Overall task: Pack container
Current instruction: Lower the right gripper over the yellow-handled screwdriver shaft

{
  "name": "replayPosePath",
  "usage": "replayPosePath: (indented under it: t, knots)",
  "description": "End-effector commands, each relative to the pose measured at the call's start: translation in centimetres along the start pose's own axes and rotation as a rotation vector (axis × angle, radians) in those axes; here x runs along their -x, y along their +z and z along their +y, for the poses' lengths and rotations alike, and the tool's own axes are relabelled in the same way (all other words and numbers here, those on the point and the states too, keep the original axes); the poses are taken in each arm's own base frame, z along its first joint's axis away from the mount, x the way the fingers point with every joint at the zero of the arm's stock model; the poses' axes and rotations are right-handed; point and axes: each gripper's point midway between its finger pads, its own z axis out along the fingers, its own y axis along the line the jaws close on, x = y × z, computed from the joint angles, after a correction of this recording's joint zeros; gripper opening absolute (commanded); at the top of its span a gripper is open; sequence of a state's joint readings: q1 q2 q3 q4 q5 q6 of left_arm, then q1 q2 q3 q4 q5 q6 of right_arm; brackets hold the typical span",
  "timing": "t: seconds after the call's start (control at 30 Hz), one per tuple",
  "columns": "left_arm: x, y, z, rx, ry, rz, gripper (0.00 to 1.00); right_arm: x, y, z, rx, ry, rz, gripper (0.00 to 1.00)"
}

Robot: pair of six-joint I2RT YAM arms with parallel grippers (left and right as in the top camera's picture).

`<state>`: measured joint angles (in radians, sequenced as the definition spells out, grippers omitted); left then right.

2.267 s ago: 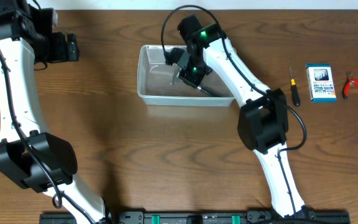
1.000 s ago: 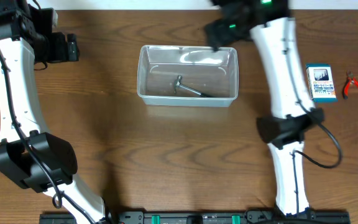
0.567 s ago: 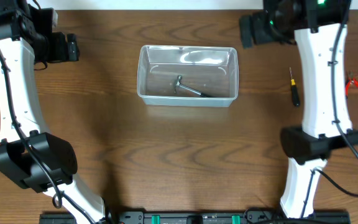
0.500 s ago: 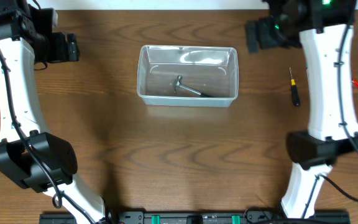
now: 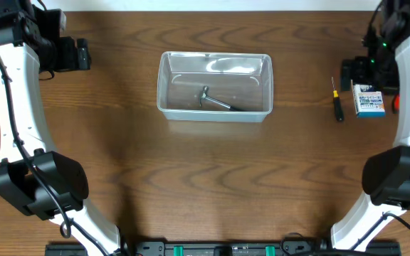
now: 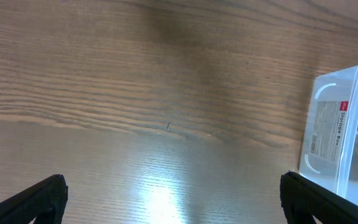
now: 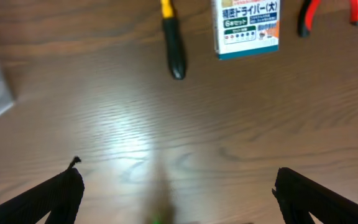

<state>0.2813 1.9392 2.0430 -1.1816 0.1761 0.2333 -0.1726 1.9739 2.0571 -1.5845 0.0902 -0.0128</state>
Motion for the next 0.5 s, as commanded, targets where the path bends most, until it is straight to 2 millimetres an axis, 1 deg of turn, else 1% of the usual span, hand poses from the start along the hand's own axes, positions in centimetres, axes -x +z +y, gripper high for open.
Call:
replayPosePath:
  t: [0.0,0.1,0.2,0.3,0.4,0.47]
  knots:
    - [-0.1,-0.2,0.3,0.010,0.003,0.001,0.98,-0.4,1.1,-0.4,0.019,-0.096,0.012,0.99]
    - [-0.1,-0.2,0.3,0.010,0.003,0.001,0.98,-0.3,2.8,-0.4,0.012,-0.104,0.020,0.99]
    - [-0.1,-0.2,0.3,0.010,0.003,0.001,0.98,0.3,4.9,-0.2,0.012,-0.112,0.005,0.99]
    - [-0.1,-0.2,0.3,0.010,0.003,0.001,0.98,1.0,6.7,0.2,0.018,-0.169,-0.014,0.99]
    - [-0.1,-0.2,0.3,0.010,0.003,0.001,0.98,1.7,7.7,0.4,0.015,-0.197,-0.041,0.99]
    - [-0.1,-0.2,0.3,0.010,0.003,0.001,0.98,2.4,8.1,0.8,0.036,-0.204,-0.069,0.99]
